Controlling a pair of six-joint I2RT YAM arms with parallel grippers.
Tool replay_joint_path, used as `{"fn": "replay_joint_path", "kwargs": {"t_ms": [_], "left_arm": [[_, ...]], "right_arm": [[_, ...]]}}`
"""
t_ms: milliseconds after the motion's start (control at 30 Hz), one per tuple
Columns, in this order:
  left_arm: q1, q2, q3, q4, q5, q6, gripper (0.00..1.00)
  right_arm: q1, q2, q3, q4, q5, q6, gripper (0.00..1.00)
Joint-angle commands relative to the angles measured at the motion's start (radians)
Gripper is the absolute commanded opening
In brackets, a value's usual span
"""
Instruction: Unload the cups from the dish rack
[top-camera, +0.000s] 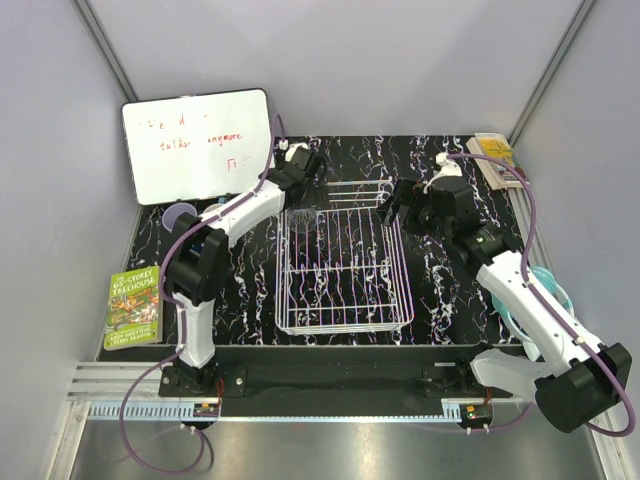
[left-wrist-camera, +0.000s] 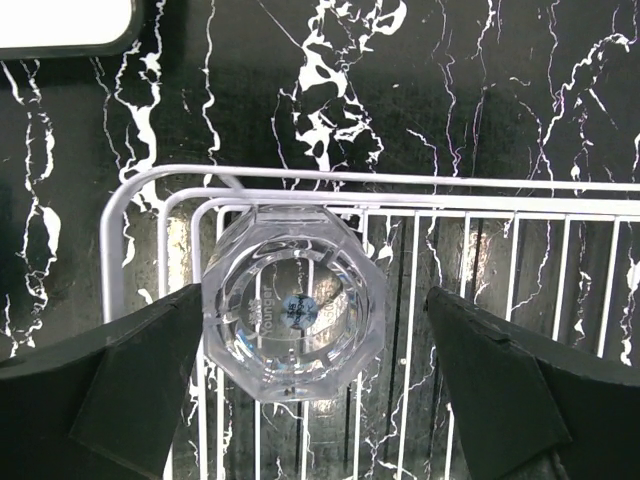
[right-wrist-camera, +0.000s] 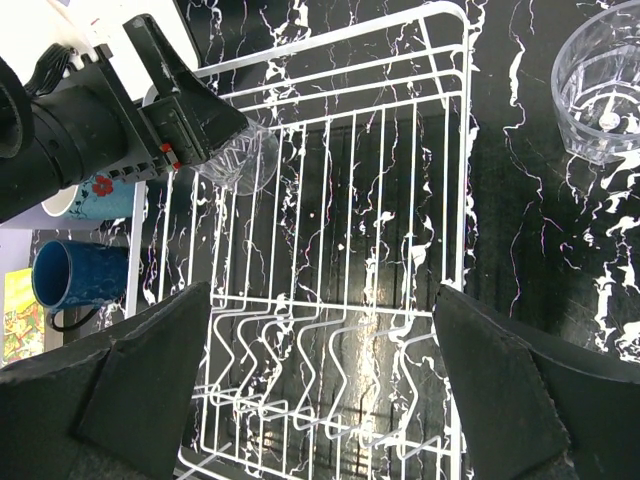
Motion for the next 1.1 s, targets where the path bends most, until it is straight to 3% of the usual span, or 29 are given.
{"fn": "replay_joint_path", "kwargs": {"t_ms": [0, 200, 433, 567, 600, 667, 833, 1067], "left_arm": [[0.010, 0.024, 0.038, -0.006, 0.010, 0.024, 0.99], [0.012, 0.044, 0.029, -0.005, 0.023, 0.029, 0.98], [0.013, 0.062, 0.020, -0.028, -0.001, 0.043, 0.88], [0.013, 0.073, 0.023, -0.049, -0.016, 0.046, 0.54], [0.013, 0.071, 0.021, -0.049, -0.016, 0.044, 0.26], [0.013, 0.064, 0.010, -0.049, -0.015, 0.037, 0.00], [0.012, 0.013, -0.025, -0.049, -0.013, 0.020, 0.00], [-0.019, -0.232, -0.051, -0.005, 0.054, 0.004, 0.00]], "right_arm": [[0.003, -0.014, -0.014, 0.062, 0.003, 0.006, 1.00], [0.003, -0.012, -0.039, 0.068, 0.009, 0.009, 1.00], [0.003, -0.018, -0.051, 0.067, -0.002, 0.015, 1.00], [0.001, -0.025, -0.057, 0.070, 0.001, 0.017, 1.00], [0.003, -0.026, -0.060, 0.068, 0.000, 0.018, 1.00], [0.001, -0.028, -0.063, 0.072, -0.002, 0.020, 1.00], [0.003, -0.043, -0.071, 0.070, -0.003, 0.023, 1.00], [0.003, -0.101, -0.054, 0.041, 0.043, 0.001, 1.00]]}}
